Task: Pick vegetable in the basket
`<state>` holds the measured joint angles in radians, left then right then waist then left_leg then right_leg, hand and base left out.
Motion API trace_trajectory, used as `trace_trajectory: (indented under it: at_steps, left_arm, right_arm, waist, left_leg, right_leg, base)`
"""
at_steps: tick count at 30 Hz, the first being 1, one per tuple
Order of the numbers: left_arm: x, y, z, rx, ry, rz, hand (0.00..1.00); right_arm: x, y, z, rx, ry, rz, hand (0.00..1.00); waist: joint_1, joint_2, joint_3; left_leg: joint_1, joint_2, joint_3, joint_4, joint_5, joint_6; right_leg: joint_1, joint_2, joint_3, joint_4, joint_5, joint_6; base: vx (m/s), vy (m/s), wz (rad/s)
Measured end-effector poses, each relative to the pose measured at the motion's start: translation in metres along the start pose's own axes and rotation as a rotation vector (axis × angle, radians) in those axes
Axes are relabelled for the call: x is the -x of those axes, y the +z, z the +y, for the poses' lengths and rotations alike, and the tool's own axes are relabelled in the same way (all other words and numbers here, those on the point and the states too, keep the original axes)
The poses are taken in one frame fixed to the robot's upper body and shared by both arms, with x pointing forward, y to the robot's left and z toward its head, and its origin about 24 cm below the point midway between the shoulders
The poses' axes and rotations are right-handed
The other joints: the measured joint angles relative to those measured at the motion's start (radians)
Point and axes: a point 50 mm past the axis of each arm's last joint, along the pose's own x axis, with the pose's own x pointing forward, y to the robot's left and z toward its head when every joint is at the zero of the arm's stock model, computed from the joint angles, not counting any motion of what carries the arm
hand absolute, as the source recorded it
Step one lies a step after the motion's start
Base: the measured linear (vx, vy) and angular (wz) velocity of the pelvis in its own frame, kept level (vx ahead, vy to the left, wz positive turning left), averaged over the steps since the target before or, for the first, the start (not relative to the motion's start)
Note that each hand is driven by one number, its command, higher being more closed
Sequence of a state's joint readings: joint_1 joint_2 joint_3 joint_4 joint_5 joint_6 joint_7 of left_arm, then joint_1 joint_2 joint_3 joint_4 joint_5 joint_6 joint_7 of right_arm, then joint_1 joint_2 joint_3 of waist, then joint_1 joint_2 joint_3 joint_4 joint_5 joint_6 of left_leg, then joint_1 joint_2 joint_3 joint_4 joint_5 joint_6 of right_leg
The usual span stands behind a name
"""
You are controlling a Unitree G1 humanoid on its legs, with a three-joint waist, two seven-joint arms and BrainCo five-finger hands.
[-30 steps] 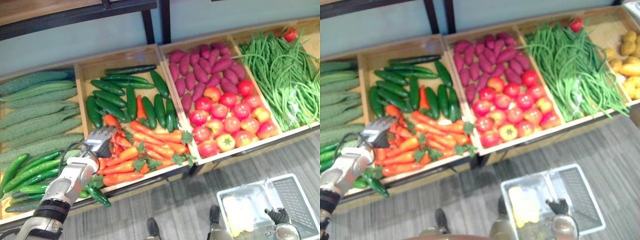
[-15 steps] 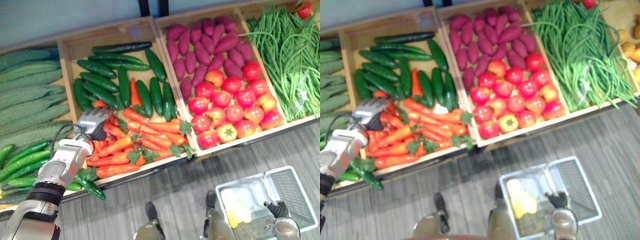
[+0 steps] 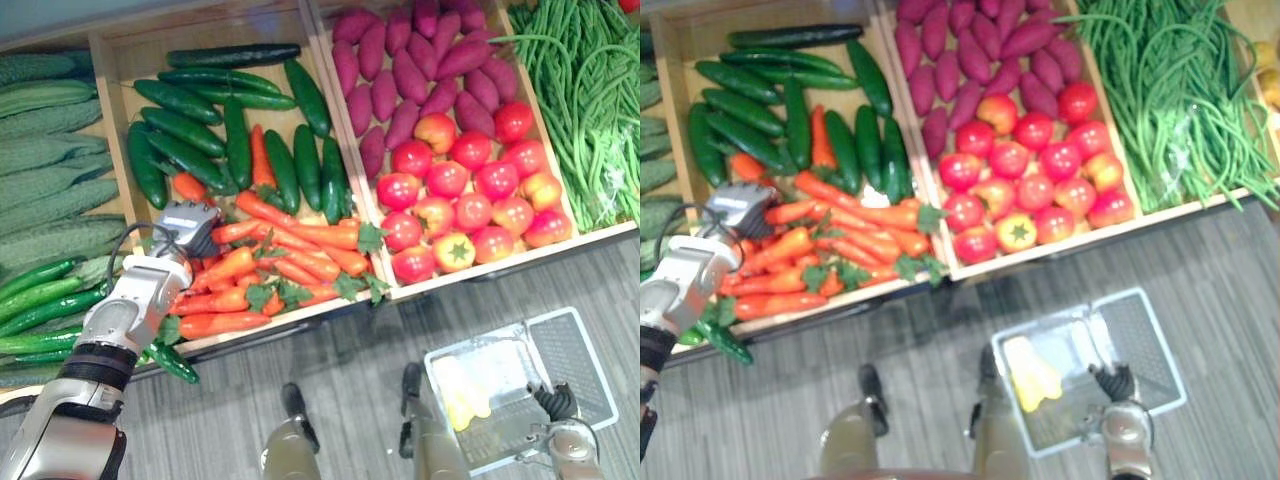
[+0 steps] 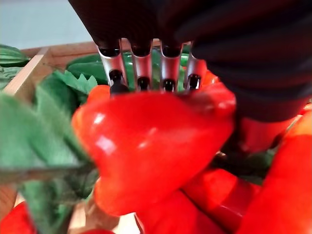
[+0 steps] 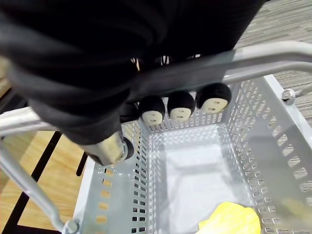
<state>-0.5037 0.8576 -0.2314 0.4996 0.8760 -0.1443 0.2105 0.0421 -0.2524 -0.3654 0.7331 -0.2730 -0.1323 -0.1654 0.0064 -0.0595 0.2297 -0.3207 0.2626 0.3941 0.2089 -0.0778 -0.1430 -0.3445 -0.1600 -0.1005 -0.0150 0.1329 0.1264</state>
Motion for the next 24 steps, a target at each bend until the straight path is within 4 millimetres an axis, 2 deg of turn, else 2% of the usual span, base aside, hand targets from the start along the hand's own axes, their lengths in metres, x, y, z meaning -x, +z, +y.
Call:
trace_trajectory:
  at_steps: [5, 16, 19, 24]
  left_arm:
    - [-0.002, 0.012, -0.007, 0.045, -0.004, -0.011, 1.00]
    - [-0.001, 0.014, -0.014, 0.068, -0.021, 0.002, 1.00]
    - [0.006, 0.007, -0.020, 0.075, -0.034, 0.033, 1.00]
    - [0.011, -0.017, -0.005, 0.086, 0.038, 0.146, 1.00]
  right_arm:
    - [0.000, 0.004, -0.001, -0.001, -0.004, -0.019, 1.00]
    - [0.002, -0.002, -0.001, 0.004, 0.000, -0.001, 1.00]
    - [0.002, -0.007, 0.001, 0.011, 0.011, 0.023, 1.00]
    - [0.004, -0.022, 0.005, 0.020, 0.030, 0.092, 1.00]
  waist:
    - [-0.001, -0.001, 0.003]
    - [0.000, -0.002, 0.003]
    - [-0.002, -0.001, 0.003]
    - [-0.005, 0.003, -0.001]
  left_leg:
    - [-0.001, 0.003, 0.001, 0.007, -0.001, 0.000]
    - [0.022, 0.001, 0.003, 0.002, -0.001, 0.001]
    - [0.064, -0.011, 0.002, -0.023, 0.005, 0.001]
    - [0.120, -0.047, -0.029, -0.112, 0.054, 0.005]
  right_leg:
    - [0.000, 0.002, 0.001, 0.000, 0.000, 0.000]
    - [0.018, 0.003, 0.004, -0.002, 0.000, 0.000]
    - [0.047, -0.003, 0.000, -0.004, -0.001, 0.001]
    - [0.104, -0.018, -0.039, -0.029, -0.001, 0.001]
  base:
    - [-0.04, -0.015, -0.01]
    - [-0.01, -0.004, 0.00]
    - [0.00, 0.002, 0.01]
    - [-0.02, 0.008, 0.23]
